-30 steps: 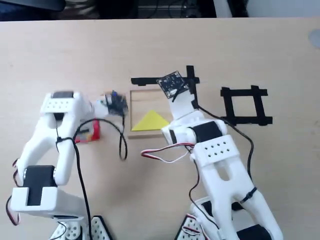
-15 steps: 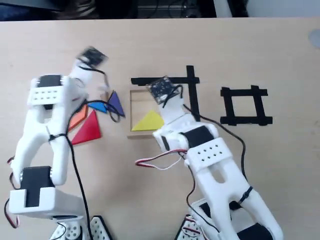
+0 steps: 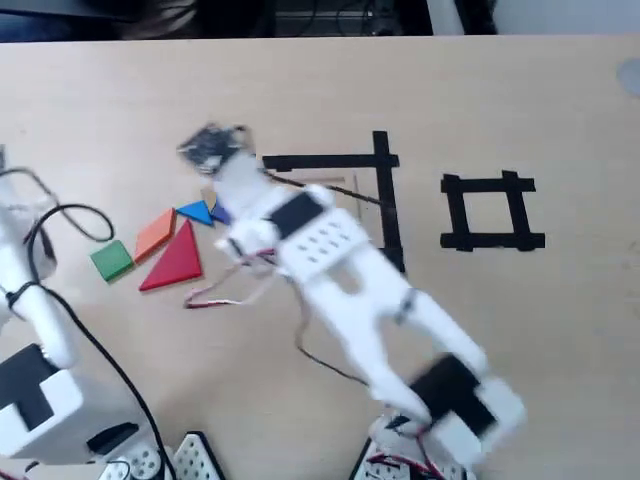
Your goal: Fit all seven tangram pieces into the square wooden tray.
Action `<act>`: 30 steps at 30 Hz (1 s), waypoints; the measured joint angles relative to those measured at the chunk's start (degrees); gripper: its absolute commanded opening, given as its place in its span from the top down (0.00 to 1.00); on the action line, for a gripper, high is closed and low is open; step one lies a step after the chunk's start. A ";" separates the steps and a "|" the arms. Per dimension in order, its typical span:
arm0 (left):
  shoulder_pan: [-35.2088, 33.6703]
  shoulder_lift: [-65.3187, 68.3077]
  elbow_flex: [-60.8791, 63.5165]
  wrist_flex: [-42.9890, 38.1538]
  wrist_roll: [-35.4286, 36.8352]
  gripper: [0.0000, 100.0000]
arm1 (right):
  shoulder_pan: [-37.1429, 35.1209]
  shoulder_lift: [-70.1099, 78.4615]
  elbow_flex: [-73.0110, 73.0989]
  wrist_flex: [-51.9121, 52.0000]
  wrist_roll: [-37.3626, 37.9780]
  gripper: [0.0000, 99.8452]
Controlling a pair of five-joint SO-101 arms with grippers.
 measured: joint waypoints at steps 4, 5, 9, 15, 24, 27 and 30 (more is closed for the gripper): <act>-2.64 0.00 7.82 -2.29 0.79 0.97 | -1.05 16.53 -15.30 0.26 -7.82 0.88; -3.34 0.00 9.76 -3.25 0.79 0.97 | -1.14 20.84 -19.96 0.97 -10.11 0.88; -7.03 0.00 16.62 -8.88 2.37 0.97 | -1.67 36.92 -38.77 6.15 -18.46 0.88; -8.70 -2.37 21.45 -14.42 4.31 0.97 | -3.25 56.35 -67.34 15.56 -30.86 0.88; -8.79 -2.46 21.89 -14.77 4.66 0.97 | -6.77 75.08 -99.60 23.82 -36.48 0.88; -8.79 -2.55 21.89 -14.77 4.66 0.97 | -6.68 78.07 -100.75 23.91 -40.18 0.85; -8.79 -2.55 21.89 -14.77 4.66 0.97 | -6.95 78.07 -101.27 25.67 -41.76 0.85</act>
